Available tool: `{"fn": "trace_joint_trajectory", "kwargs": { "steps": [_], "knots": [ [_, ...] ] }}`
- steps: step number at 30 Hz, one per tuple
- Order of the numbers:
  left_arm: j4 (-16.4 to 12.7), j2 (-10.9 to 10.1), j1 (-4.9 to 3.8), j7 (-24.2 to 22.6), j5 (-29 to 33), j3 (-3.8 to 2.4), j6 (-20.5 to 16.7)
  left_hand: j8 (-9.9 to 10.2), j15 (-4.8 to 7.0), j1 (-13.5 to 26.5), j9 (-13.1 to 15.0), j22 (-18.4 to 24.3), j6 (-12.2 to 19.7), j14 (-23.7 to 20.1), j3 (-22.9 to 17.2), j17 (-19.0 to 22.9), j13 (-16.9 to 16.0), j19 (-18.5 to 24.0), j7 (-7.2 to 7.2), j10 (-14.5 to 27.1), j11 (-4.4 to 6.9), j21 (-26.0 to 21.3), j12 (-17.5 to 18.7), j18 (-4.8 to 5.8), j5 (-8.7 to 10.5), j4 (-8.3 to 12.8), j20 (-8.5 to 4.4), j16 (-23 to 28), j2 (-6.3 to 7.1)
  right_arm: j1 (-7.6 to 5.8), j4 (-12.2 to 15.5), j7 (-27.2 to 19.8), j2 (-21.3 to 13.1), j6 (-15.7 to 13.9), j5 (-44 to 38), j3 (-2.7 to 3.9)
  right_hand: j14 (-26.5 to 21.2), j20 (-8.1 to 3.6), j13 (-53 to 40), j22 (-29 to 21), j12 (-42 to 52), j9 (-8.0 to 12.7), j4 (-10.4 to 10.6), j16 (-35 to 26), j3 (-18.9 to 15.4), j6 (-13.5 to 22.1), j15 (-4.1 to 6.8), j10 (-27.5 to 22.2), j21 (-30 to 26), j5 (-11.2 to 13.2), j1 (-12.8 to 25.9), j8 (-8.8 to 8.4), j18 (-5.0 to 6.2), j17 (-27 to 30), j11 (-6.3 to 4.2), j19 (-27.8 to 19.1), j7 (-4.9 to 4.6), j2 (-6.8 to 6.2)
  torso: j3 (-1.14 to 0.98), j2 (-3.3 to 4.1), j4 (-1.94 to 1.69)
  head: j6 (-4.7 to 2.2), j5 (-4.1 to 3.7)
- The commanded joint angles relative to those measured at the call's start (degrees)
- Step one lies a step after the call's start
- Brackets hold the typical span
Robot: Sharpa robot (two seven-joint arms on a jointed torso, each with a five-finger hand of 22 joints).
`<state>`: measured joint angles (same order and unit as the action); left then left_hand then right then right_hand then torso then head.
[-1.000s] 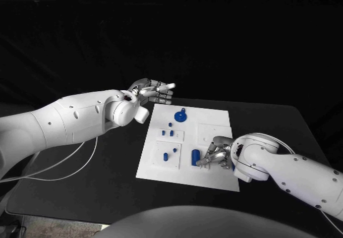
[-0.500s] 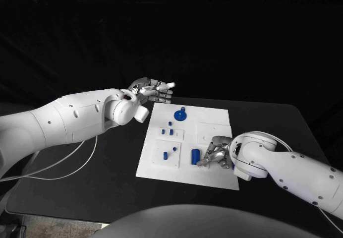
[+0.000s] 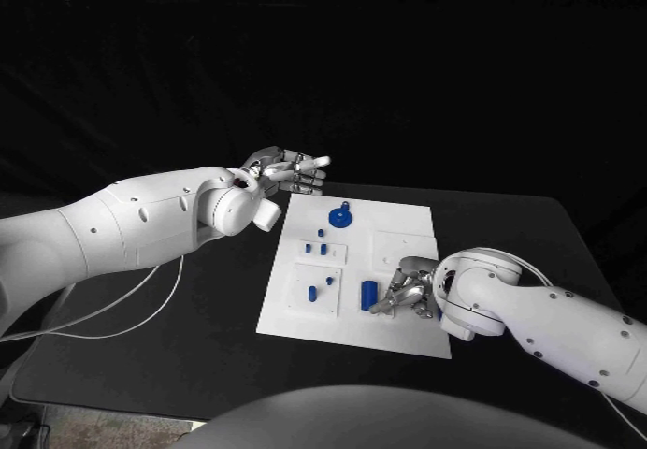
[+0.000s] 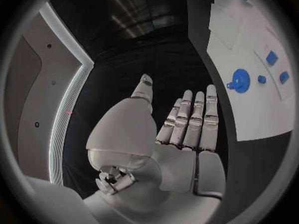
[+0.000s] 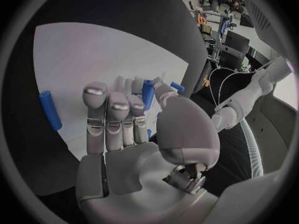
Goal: Assemble the parts on the task board
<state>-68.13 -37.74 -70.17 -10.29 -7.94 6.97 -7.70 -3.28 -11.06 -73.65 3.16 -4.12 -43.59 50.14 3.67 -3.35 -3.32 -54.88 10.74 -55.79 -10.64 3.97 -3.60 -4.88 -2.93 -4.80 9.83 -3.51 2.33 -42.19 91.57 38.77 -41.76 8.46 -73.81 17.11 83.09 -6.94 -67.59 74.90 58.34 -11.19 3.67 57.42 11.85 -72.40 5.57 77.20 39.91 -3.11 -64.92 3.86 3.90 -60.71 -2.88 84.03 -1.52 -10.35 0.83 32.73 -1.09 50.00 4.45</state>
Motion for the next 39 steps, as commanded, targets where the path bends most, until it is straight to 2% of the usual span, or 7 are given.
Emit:
{"fn": "trace_joint_trajectory", "kwargs": {
  "steps": [1, 7, 14, 16, 21, 32, 39],
  "knots": [
    [-0.1, 0.1, -0.01, 0.1, -0.3, -0.04, 0.7, 0.1, 0.14, 0.1, -0.1, 0.0, 0.5, 0.1, 0.2, 0.1, 0.0, 0.3, 0.11, 0.2, 0.08, 0.1, 0.0, -0.39, 0.23, 0.2, 0.10, 0.2, -0.38, 0.75, -0.1, 1.3, -0.7, 1.2, -0.9, -0.59, 0.2, -0.02, -0.2, 4.0, -0.1, 0.4, 0.7, -0.1, -1.6, 0.1, -0.01, -0.1, -0.2, 0.3, -0.1, -0.17, -0.87, -0.2, 0.17, 3.0, -0.26, -0.62, -0.01, -0.01, 0.05, -0.13, -0.07],
    [-0.1, -0.1, -0.01, -0.2, -0.3, -0.04, 0.8, 0.1, 0.14, 0.1, -0.1, 0.0, 0.5, 0.1, 0.2, 0.1, 0.0, 0.3, 0.11, 0.2, 0.08, 0.1, 0.0, -0.39, 0.23, 0.2, 0.10, 0.2, -0.38, 0.77, 1.6, -0.5, -3.4, -1.8, 0.3, 0.05, 0.3, 0.00, -1.2, 4.2, 1.3, -0.6, 4.0, 0.2, -5.9, 0.6, -0.04, 0.3, 0.5, -0.1, -2.4, -0.11, -0.69, -0.5, 0.28, 3.1, -0.42, -1.10, -0.01, -0.03, 0.19, -0.34, -0.37],
    [-0.6, -0.9, 0.07, -1.6, -0.3, -0.05, 0.9, 0.0, 0.23, 0.2, 0.0, 0.0, -0.9, 1.4, 0.6, 0.0, 0.0, 0.2, -0.05, 0.3, 0.11, 0.1, 0.0, -0.37, 0.23, 0.7, 0.03, 0.2, -0.85, 0.81, 2.6, -3.0, -6.5, -8.0, 2.2, 3.28, 0.3, -0.07, -3.4, 4.2, 4.4, -3.3, 2.8, 0.2, -1.4, 0.1, 0.17, 1.1, 1.1, -0.2, -3.7, -0.16, -0.65, -0.5, 0.01, 3.1, -0.05, -0.40, -0.12, -0.02, 0.63, -1.17, -1.85],
    [-0.9, -1.4, 0.10, -2.1, -0.3, -0.05, 0.9, 0.0, 0.24, 0.4, 0.0, 0.0, -0.9, 1.5, 1.0, 0.0, 0.0, 0.1, -0.05, 0.2, 0.14, 0.1, 0.0, -0.33, 0.23, 1.3, -0.01, 0.2, -1.22, 1.00, 2.1, -3.3, -7.5, -9.1, 3.3, 4.70, 0.3, -0.14, -3.5, 4.2, 4.5, -4.5, 2.3, 0.3, -0.7, 0.3, 0.19, 1.1, 1.2, -0.2, -3.1, -0.17, -0.70, -0.4, -0.04, 3.1, -0.01, -0.19, -0.23, -0.04, 0.73, -1.09, -2.22],
    [-1.3, -2.1, 0.11, -2.5, -0.3, -0.04, 0.8, 0.0, 0.27, 0.4, 0.0, 0.0, -0.9, 1.8, 1.0, 0.0, 0.0, 0.1, -0.04, 0.1, 0.14, 0.1, 0.0, -0.34, 0.23, 1.3, -0.02, 0.1, -1.27, 1.38, 0.7, -2.6, -9.5, -8.4, 4.0, 6.46, 0.3, -0.14, -3.6, 4.1, 4.5, -6.8, 1.5, 0.4, 0.7, 0.7, 0.21, 1.1, 1.3, -0.4, -2.5, -0.19, -0.70, -0.4, -0.09, 3.1, 0.09, 0.29, -0.30, -0.09, 0.77, -1.15, -2.97],
    [-1.9, -2.9, 0.12, -2.6, -0.3, -0.03, 0.6, 0.0, 0.29, 0.4, 0.0, 0.0, -0.8, 2.0, 1.1, 0.0, 0.0, 0.1, -0.04, 0.0, 0.16, 0.1, 0.0, -0.33, 0.23, 1.6, -0.04, 0.1, -1.23, 3.54, -1.0, 1.2, -12.2, -1.8, 1.5, 7.32, 0.3, -0.06, -2.8, 4.0, 3.4, -7.7, 1.1, 0.4, 2.0, 1.1, 0.12, 0.7, 0.9, -0.1, -1.8, -0.20, -0.75, -0.2, -0.02, 3.0, 0.07, 0.34, -0.18, -0.03, 0.97, -1.21, -3.81],
    [-2.2, -3.1, 0.12, -2.5, -0.3, -0.02, 0.6, 0.0, 0.30, 0.4, 0.0, 0.0, -0.8, 2.0, 1.1, 0.0, 0.0, 0.1, -0.04, 0.0, 0.16, 0.1, 0.0, -0.32, 0.23, 1.6, -0.04, 0.1, -1.23, 5.33, -1.2, 2.7, -11.9, 2.1, -3.2, 7.45, 0.0, -0.09, -2.0, 3.7, 2.2, -7.3, 2.8, -0.3, 1.8, 2.0, 0.06, 0.0, -0.1, 0.3, 0.6, -0.28, -0.69, 0.2, 0.19, 2.9, -0.31, -0.19, -0.04, -0.10, 0.67, -1.05, -4.42]
  ]
}}
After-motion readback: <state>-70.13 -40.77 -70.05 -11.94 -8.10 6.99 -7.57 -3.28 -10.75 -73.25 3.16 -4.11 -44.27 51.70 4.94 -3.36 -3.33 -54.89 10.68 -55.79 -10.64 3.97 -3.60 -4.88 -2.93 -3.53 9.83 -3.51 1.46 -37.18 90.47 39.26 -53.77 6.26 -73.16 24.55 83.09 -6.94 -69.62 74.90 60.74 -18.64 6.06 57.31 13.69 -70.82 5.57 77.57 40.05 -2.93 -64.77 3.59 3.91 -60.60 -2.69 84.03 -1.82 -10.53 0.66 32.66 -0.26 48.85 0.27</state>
